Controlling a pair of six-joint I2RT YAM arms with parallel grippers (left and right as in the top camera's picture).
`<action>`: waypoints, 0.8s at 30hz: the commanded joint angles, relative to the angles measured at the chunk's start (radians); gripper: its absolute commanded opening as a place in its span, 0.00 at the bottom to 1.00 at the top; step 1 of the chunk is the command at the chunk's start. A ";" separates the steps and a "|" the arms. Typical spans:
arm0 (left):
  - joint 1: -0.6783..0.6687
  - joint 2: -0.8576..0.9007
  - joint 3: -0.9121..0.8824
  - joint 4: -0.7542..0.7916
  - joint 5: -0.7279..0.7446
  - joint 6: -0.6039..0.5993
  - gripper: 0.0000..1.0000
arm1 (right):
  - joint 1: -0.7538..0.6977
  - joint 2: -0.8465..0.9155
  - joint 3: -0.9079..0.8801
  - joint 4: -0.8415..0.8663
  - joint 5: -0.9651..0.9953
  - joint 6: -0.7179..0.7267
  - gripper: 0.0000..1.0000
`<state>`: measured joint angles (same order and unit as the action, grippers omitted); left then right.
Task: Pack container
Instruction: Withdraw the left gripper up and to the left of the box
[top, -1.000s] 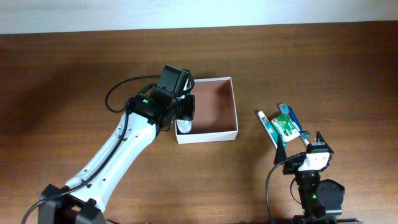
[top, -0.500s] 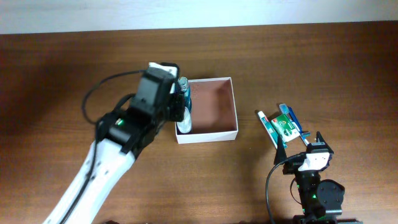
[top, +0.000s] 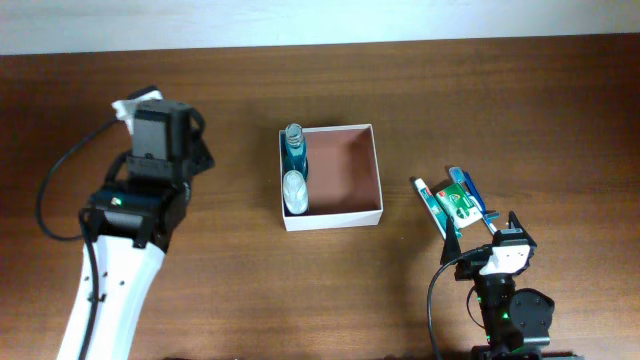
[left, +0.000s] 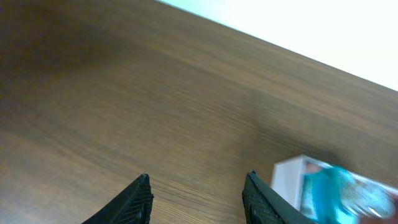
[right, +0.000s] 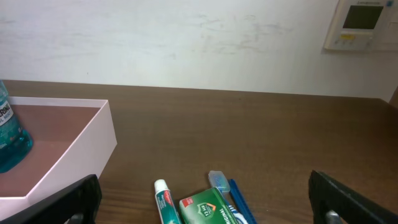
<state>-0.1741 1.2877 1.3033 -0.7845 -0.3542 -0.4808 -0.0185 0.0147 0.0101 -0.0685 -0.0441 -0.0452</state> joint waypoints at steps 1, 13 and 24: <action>0.062 0.038 0.008 -0.002 0.022 -0.029 0.49 | 0.006 -0.009 -0.005 -0.004 -0.012 0.000 0.99; 0.079 0.092 0.008 -0.070 0.022 -0.027 0.99 | 0.006 -0.009 -0.005 -0.004 -0.012 0.000 0.99; 0.079 0.092 0.008 -0.069 0.022 -0.027 0.99 | 0.005 -0.009 -0.005 -0.008 0.026 0.000 0.99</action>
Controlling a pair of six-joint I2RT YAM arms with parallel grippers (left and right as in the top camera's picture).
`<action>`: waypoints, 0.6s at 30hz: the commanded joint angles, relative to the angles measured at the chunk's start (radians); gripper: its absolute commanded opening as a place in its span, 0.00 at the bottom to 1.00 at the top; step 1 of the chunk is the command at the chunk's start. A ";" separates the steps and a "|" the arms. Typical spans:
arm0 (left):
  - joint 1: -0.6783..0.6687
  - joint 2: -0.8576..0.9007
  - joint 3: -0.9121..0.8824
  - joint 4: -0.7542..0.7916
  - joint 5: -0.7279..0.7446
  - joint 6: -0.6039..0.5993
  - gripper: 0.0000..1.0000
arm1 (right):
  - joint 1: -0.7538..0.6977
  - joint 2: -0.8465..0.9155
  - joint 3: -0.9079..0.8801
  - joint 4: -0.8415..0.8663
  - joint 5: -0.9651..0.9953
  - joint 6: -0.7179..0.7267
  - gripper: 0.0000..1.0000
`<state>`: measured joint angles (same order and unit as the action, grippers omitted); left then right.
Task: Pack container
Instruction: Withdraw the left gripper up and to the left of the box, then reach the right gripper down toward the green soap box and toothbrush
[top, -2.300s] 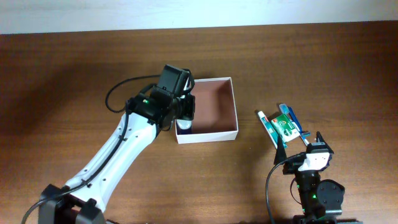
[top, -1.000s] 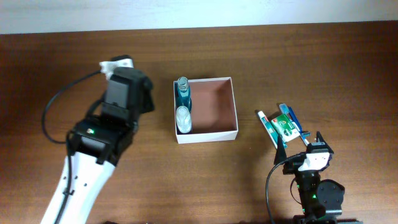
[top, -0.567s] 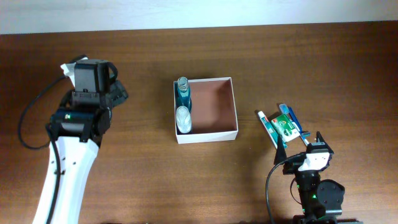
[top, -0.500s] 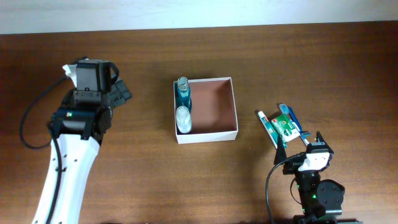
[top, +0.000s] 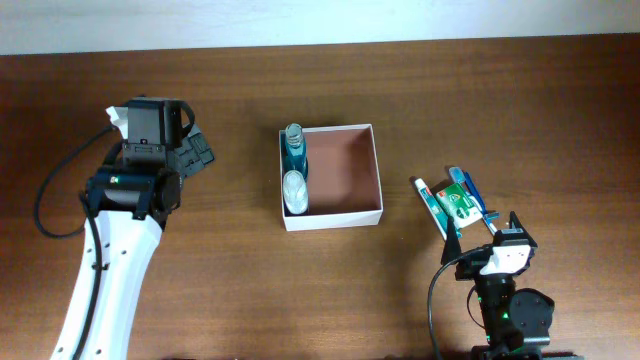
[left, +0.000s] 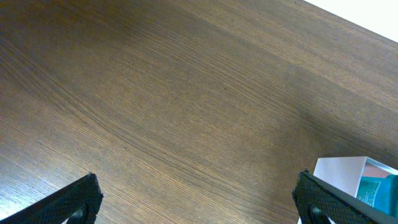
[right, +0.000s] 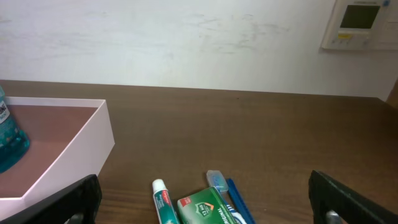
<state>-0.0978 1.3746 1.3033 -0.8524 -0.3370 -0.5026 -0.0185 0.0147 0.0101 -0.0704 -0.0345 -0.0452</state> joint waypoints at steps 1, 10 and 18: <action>0.003 0.005 0.008 -0.002 0.005 -0.005 0.99 | 0.005 -0.009 -0.005 -0.006 0.016 0.000 0.98; 0.003 0.005 0.008 -0.002 0.005 -0.005 0.99 | 0.005 -0.010 -0.005 0.024 -0.050 0.048 0.98; 0.003 0.005 0.008 -0.002 0.005 -0.005 0.99 | 0.005 0.070 0.129 -0.137 -0.085 0.109 0.98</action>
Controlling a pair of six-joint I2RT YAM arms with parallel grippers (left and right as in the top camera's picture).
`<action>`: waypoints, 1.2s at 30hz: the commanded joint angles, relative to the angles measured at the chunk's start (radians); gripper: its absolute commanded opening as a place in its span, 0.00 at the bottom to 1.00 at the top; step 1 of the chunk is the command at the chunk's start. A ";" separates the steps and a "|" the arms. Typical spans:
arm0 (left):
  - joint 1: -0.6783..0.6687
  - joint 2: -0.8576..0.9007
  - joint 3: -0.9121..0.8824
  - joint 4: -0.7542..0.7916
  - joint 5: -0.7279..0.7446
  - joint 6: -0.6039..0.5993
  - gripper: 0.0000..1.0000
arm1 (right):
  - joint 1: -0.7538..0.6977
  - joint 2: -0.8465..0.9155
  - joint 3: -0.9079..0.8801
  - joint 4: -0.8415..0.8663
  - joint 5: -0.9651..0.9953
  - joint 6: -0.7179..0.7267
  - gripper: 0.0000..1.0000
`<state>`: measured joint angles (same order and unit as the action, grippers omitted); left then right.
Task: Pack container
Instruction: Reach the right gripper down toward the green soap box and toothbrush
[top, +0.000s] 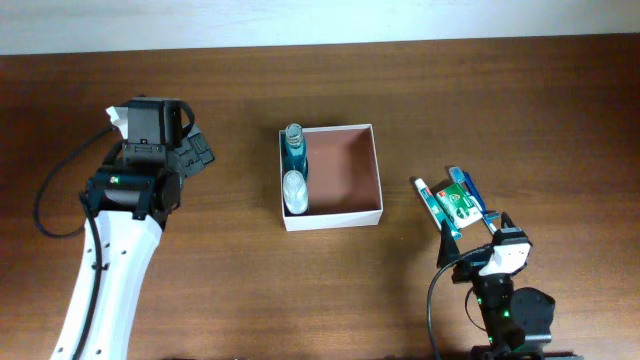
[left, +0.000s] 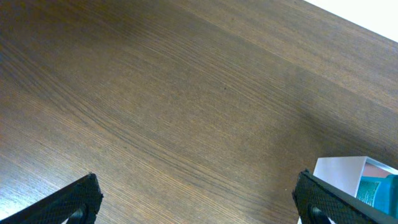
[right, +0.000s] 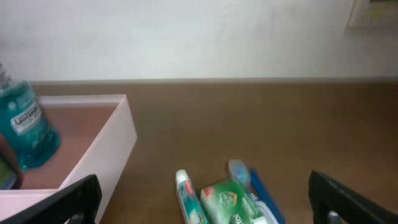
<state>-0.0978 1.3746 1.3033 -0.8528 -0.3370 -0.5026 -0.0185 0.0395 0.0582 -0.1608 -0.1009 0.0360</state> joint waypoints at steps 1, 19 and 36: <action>0.003 0.005 0.008 -0.002 0.005 -0.005 0.99 | 0.005 0.083 0.122 -0.088 -0.018 0.028 0.98; 0.003 0.005 0.008 -0.002 0.005 -0.005 0.99 | 0.005 1.333 0.980 -0.603 -0.041 0.100 0.98; 0.003 0.005 0.008 -0.001 0.005 -0.005 0.99 | 0.072 1.495 0.995 -0.665 -0.093 -0.249 0.66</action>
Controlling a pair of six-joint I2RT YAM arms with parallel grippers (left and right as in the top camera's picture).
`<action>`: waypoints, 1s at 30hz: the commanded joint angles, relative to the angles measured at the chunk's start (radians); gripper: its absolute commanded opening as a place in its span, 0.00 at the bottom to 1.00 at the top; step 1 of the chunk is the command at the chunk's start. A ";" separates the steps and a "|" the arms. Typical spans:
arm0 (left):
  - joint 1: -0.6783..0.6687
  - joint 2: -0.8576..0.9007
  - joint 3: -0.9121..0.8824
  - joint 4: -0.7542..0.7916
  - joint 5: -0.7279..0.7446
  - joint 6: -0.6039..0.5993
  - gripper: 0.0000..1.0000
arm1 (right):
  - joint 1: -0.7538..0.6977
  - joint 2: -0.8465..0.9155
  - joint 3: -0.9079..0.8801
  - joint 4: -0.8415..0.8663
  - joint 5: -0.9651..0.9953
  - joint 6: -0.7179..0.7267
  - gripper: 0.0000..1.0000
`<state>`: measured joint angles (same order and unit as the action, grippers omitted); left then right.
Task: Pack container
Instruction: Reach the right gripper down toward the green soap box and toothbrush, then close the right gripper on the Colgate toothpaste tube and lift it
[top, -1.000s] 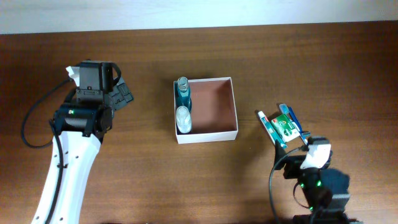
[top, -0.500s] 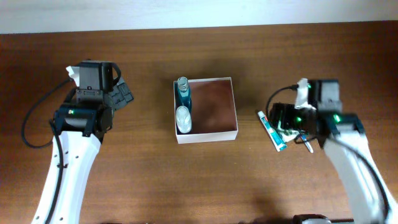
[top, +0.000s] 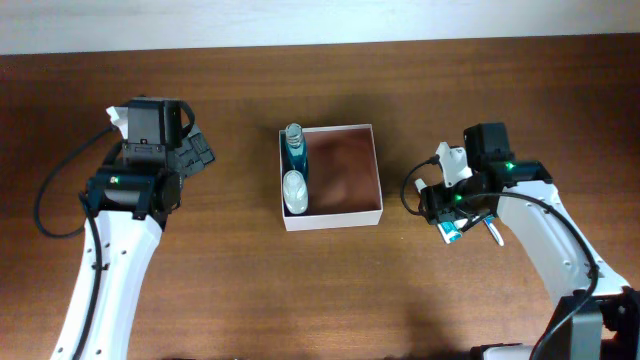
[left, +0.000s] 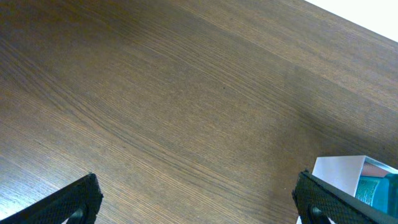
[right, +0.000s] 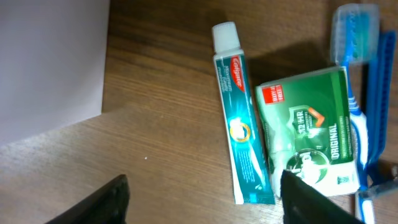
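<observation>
The white box holds a blue mouthwash bottle and a white item along its left wall. On the table right of it lie a toothpaste tube, a green packet and a blue toothbrush. My right gripper hangs open just above them, the tube's lower end between its fingers; in the overhead view the right gripper covers most of them. My left gripper stands open over bare table left of the box, also in its wrist view.
The brown wooden table runs to a pale wall at the back. A corner of the white box shows at the right of the left wrist view, and its wall fills the upper left of the right wrist view.
My right arm has moved from the table's front edge to above the toiletries, its camera now looking down on the toothpaste and green packet. The left arm has not moved.
My left gripper was half open left of the box, then wide open a little further back, and has stayed there. My right arm rested at the front right facing the toiletries, then tilted towards them, and now hangs open over them.
</observation>
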<state>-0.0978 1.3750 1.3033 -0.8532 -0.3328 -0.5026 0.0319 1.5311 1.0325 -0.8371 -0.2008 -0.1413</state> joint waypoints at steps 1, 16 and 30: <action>0.003 0.005 0.008 -0.001 0.000 -0.005 0.99 | 0.026 0.004 0.020 0.014 0.007 -0.072 0.65; 0.003 0.005 0.008 -0.001 0.000 -0.005 0.99 | 0.073 0.105 0.015 0.082 0.033 -0.140 0.40; 0.003 0.005 0.008 -0.001 0.000 -0.005 0.99 | 0.072 0.198 0.015 0.161 0.083 -0.140 0.40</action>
<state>-0.0978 1.3750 1.3033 -0.8536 -0.3328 -0.5026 0.0963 1.7088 1.0325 -0.6827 -0.1429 -0.2703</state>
